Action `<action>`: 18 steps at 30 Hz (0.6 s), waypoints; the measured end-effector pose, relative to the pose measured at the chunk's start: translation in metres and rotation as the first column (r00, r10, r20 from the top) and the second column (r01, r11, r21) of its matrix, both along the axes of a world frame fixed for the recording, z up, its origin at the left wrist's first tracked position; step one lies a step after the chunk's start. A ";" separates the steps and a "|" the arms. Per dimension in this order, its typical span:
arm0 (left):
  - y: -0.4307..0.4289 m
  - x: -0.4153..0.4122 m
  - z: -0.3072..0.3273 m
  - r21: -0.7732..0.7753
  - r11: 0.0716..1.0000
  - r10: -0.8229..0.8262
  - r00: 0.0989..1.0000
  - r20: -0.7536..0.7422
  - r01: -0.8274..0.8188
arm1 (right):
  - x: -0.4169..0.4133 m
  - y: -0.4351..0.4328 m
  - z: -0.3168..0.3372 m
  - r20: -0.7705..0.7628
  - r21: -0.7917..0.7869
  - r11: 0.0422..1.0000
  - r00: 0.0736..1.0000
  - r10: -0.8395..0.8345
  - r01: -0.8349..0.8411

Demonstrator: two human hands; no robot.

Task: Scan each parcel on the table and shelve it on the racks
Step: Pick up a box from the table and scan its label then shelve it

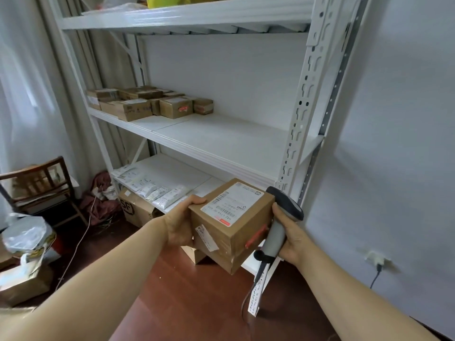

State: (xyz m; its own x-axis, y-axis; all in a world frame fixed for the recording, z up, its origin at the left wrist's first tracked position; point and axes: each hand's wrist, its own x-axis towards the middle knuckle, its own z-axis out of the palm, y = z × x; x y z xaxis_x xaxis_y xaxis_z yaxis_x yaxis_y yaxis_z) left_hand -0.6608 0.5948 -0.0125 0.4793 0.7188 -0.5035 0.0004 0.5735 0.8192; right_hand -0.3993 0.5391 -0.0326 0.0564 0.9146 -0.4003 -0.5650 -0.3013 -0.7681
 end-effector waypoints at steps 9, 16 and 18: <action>-0.004 0.046 0.011 -0.275 0.846 0.462 0.885 -0.053 -0.458 | -0.022 0.002 -0.004 -0.021 -0.024 0.974 0.974 -0.224 0.224; -0.015 0.058 0.008 -0.174 0.957 0.248 0.966 0.073 -0.233 | -0.010 0.006 -0.004 -0.014 0.004 0.981 0.980 -0.196 0.196; -0.007 0.042 0.010 -0.122 0.966 0.238 0.968 0.072 -0.229 | 0.002 0.006 -0.005 -0.020 0.009 0.990 0.989 -0.144 0.144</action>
